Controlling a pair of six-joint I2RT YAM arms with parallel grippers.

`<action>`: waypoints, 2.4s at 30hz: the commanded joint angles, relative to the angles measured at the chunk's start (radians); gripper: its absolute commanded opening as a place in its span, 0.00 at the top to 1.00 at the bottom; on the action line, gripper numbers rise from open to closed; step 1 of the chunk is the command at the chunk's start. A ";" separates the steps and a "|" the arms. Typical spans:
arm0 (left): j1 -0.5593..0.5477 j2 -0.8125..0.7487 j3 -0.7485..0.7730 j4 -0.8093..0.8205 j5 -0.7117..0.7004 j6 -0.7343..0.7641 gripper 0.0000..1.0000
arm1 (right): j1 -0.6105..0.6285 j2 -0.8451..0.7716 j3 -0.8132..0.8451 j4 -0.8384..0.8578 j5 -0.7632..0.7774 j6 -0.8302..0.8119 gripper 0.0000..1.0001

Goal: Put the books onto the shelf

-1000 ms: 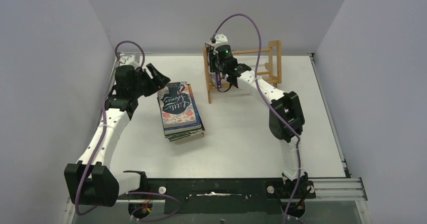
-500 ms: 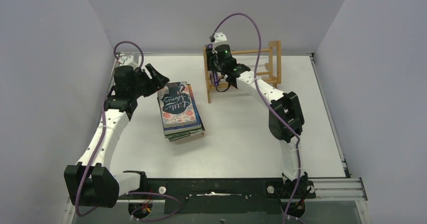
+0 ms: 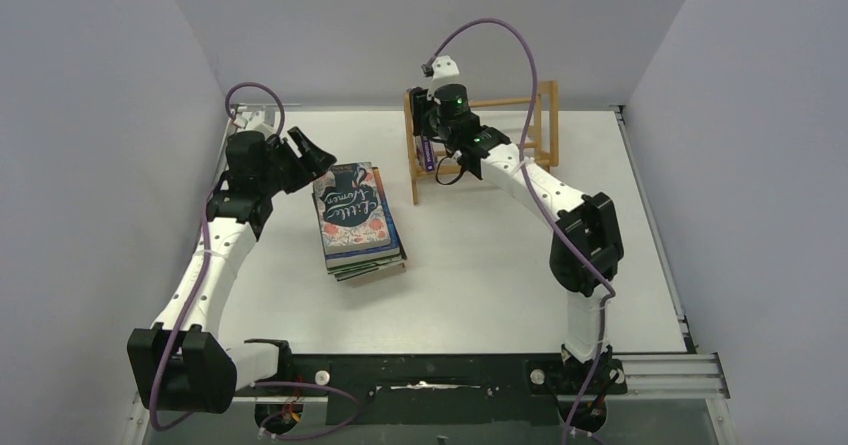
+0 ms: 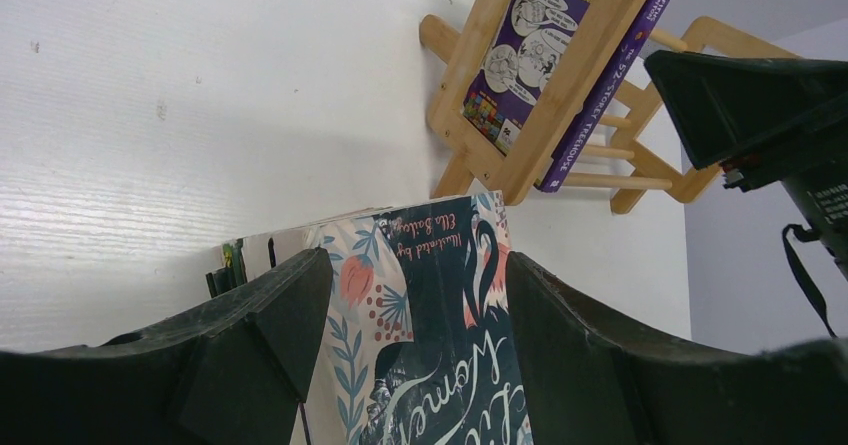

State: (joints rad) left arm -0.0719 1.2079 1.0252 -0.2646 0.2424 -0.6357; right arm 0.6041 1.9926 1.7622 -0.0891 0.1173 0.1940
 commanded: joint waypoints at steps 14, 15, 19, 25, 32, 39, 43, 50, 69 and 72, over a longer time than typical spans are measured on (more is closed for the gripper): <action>0.008 0.016 0.150 -0.152 0.046 0.020 0.36 | 0.049 -0.465 -0.368 0.001 -0.410 0.236 0.34; 0.008 0.014 0.138 -0.153 0.049 0.016 0.36 | 0.055 -0.481 -0.403 0.015 -0.443 0.255 0.34; 0.007 -0.008 0.100 -0.153 0.043 0.011 0.36 | 0.088 -0.525 -0.522 0.058 -0.506 0.319 0.34; 0.004 -0.054 0.058 -0.168 0.020 0.014 0.21 | 0.126 -0.560 -0.640 0.147 -0.564 0.402 0.26; -0.001 -0.085 0.026 -0.171 0.039 0.020 0.20 | 0.145 -0.614 -0.714 0.239 -0.555 0.410 0.02; -0.003 -0.101 0.032 -0.122 0.107 0.022 0.20 | 0.092 -0.587 -0.768 0.496 -0.778 0.588 0.02; 0.000 -0.120 0.003 -0.025 0.183 -0.050 0.19 | 0.057 -0.490 -0.723 0.601 -0.926 0.740 0.02; 0.009 -0.124 -0.029 0.071 0.222 -0.156 0.19 | 0.053 -0.498 -0.622 0.399 -0.856 0.589 0.02; 0.029 -0.044 0.028 -0.092 0.136 -0.127 0.22 | -0.041 -0.446 -0.598 0.140 -0.822 0.514 0.00; 0.028 -0.023 0.027 -0.107 0.154 -0.102 0.24 | -0.035 -0.424 -0.631 0.190 -0.819 0.562 0.01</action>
State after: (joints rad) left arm -0.0448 1.1622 1.0073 -0.3305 0.4015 -0.7990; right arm 0.5632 1.5490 1.1404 0.0647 -0.7109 0.7094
